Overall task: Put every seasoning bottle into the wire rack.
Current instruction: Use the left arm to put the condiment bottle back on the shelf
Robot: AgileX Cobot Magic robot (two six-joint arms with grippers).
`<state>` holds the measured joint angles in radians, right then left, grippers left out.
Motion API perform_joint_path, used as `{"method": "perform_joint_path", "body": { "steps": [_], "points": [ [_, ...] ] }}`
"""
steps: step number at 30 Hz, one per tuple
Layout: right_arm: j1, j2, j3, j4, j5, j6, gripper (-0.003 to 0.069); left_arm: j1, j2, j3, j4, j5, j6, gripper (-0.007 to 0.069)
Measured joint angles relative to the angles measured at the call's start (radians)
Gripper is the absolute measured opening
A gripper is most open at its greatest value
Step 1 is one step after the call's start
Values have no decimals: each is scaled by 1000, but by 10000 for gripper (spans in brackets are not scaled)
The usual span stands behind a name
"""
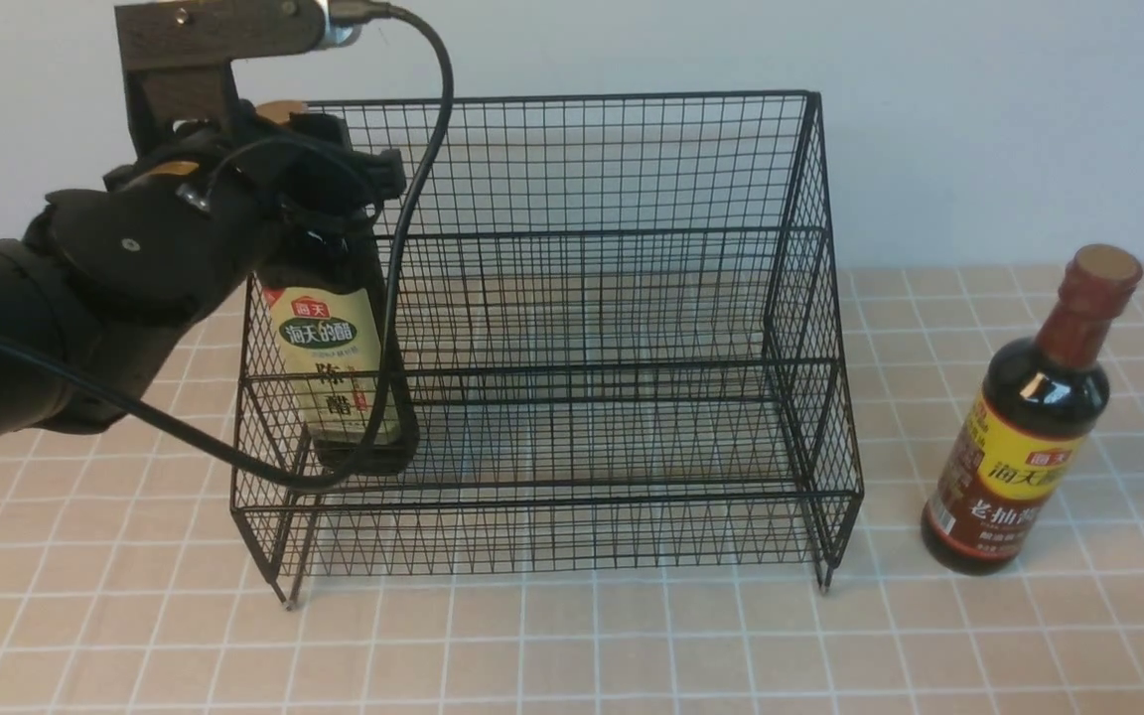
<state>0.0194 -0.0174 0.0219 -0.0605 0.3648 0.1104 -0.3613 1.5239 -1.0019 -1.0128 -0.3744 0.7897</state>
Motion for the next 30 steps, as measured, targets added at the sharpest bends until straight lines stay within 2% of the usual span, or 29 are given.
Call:
{"method": "perform_joint_path", "body": {
  "steps": [6, 10, 15, 23, 28, 30],
  "points": [
    [0, 0, 0, 0, 0, 0, -15, -1, 5, -5, -8, 10, 7, 309],
    [0, 0, 0, 0, 0, 0, -15, -1, 5, -17, -31, 25, 15, 380],
    [0, 0, 0, 0, 0, 0, -15, -1, 0, -18, -84, 89, 105, 459],
    [0, 0, 0, 0, 0, 0, -15, -1, -98, -18, -130, 143, 259, 467],
    [0, 0, 0, 0, 0, 0, -15, -1, -175, -18, -135, 153, 307, 465],
    [0, 0, 0, 0, 0, 0, -15, -1, -215, -18, -151, 165, 328, 435]
  ]
}}
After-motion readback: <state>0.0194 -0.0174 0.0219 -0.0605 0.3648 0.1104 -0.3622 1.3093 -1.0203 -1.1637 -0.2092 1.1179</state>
